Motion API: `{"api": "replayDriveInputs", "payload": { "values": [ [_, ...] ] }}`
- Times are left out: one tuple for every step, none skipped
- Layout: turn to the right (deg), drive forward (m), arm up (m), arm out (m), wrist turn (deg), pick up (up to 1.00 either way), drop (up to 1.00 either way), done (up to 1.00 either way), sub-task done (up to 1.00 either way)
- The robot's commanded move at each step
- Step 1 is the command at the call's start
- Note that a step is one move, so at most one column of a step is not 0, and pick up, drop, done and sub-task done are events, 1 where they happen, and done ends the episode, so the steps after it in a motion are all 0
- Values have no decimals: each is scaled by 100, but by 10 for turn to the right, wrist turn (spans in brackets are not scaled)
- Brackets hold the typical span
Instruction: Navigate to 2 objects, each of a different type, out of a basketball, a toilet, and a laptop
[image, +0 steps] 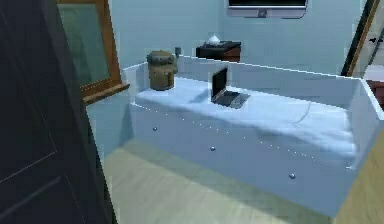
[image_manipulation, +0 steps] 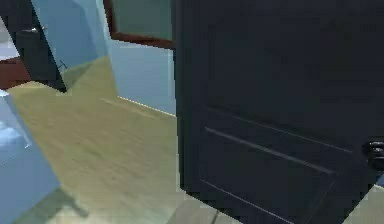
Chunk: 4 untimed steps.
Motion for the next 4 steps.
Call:
{"api": "replayDriveInputs", "payload": {
  "values": [
    [450, 0, 0, 0, 0, 0, 0, 0, 0],
    [450, 0, 0, 0, 0, 0, 0, 0, 0],
    [450, 0, 0, 0, 0, 0, 0, 0, 0],
    [330, 0, 0, 0, 0, 0, 0, 0, 0]
  ]
}}
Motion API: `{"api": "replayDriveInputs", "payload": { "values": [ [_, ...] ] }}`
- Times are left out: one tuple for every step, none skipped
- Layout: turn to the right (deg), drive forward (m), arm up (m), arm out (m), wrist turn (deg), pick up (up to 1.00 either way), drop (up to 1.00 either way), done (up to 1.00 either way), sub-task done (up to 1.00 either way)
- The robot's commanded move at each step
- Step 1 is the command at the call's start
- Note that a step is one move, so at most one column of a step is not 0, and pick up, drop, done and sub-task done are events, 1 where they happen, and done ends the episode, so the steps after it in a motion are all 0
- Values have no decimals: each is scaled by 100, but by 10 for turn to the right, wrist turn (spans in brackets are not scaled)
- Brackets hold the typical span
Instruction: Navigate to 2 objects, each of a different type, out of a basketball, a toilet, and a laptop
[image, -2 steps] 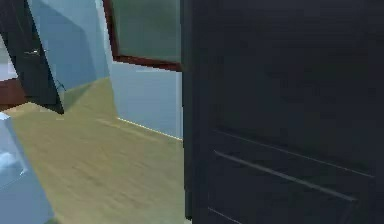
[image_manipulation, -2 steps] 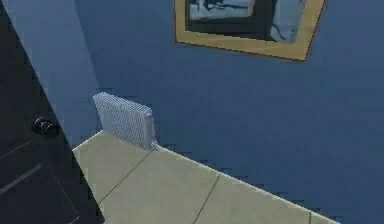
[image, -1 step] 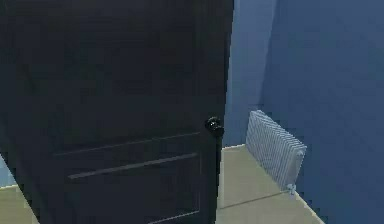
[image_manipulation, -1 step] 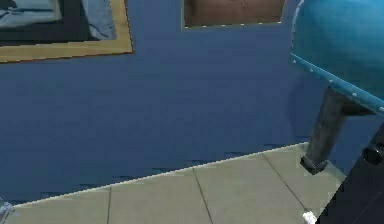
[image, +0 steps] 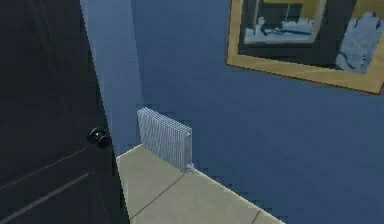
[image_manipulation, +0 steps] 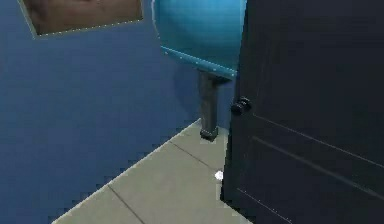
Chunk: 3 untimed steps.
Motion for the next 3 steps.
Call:
{"api": "replayDriveInputs", "payload": {
  "values": [
    [0, 65, 0, 0, 0, 0, 0, 0, 0],
    [-30, 0, 0, 0, 0, 0, 0, 0, 0],
    [0, 20, 0, 0, 0, 0, 0, 0, 0]
  ]
}}
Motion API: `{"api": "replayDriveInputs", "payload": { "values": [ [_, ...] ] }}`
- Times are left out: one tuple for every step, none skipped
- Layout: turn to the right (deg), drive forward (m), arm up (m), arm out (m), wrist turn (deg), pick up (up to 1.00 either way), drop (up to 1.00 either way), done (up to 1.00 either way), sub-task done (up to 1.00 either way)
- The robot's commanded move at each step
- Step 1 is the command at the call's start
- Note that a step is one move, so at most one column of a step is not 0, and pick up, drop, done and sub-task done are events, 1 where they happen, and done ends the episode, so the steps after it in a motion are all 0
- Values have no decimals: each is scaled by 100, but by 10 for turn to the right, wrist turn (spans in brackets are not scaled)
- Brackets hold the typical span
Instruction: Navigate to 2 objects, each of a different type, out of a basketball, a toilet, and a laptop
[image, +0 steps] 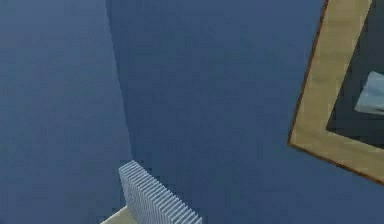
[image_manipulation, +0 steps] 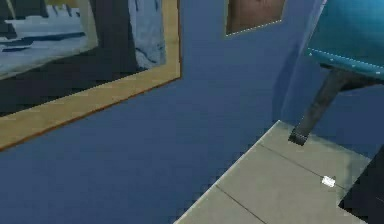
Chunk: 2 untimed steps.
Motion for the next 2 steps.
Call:
{"api": "replayDriveInputs", "payload": {
  "values": [
    [-450, 0, 0, 0, 0, 0, 0, 0, 0],
    [-330, 0, 0, 0, 0, 0, 0, 0, 0]
  ]
}}
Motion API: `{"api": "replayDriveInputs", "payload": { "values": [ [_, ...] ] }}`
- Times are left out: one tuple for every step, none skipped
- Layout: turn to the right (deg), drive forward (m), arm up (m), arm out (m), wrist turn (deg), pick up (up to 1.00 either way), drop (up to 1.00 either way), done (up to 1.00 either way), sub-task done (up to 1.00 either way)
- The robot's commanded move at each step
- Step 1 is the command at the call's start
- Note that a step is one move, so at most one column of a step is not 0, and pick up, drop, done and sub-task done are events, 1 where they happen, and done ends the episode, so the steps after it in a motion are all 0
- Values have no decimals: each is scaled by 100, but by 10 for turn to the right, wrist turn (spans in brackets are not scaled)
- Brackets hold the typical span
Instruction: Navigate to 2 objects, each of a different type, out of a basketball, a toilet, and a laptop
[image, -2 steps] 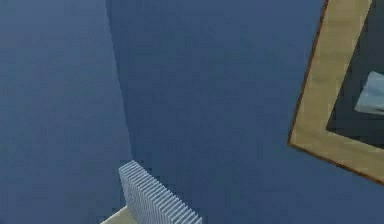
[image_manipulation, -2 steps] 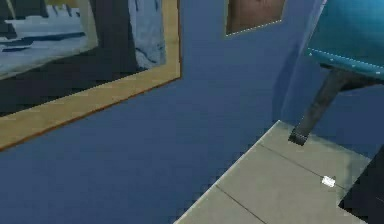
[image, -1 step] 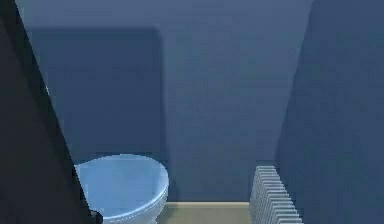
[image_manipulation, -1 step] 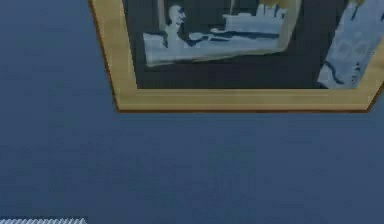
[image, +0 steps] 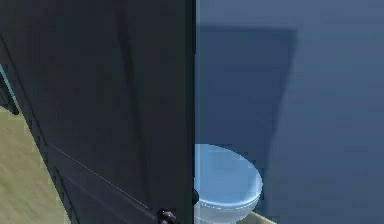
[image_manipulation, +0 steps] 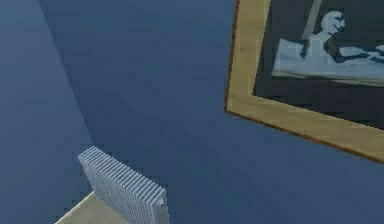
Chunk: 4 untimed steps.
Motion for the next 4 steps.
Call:
{"api": "replayDriveInputs", "payload": {
  "values": [
    [0, 0, 0, 0, 0, 0, 0, 0, 100],
    [-450, 0, 0, 0, 0, 0, 0, 0, 0],
    [-450, 0, 0, 0, 0, 0, 0, 0, 0],
    [-180, 0, 0, 0, 0, 0, 0, 0, 0]
  ]
}}
